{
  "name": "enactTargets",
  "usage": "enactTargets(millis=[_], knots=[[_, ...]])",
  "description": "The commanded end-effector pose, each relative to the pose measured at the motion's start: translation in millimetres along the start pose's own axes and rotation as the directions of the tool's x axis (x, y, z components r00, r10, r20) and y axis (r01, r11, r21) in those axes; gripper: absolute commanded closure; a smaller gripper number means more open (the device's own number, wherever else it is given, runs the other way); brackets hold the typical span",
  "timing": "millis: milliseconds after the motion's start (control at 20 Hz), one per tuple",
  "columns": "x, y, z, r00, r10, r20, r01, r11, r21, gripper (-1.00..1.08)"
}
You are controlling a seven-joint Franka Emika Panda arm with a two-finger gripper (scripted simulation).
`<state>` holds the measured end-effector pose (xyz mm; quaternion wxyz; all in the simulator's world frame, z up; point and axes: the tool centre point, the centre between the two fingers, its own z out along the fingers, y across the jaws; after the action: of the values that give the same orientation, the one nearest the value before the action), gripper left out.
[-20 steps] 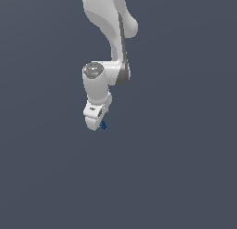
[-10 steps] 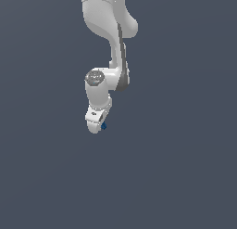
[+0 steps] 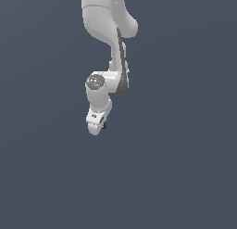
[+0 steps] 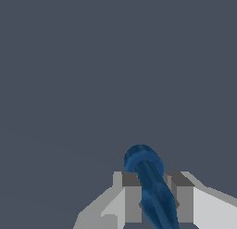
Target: Pick up the object and move it to a goal position.
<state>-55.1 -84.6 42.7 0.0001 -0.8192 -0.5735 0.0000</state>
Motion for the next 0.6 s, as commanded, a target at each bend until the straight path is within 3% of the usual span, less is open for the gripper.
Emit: enactTargets(millis=[0,550], knots=[[0.0,0.0,0.3,1.0,0.0,0.0,0.0,1.0,0.0,1.08],[-7.0,2.9,-7.8,1.0,0.0,0.0,0.0,1.0,0.0,1.08]])
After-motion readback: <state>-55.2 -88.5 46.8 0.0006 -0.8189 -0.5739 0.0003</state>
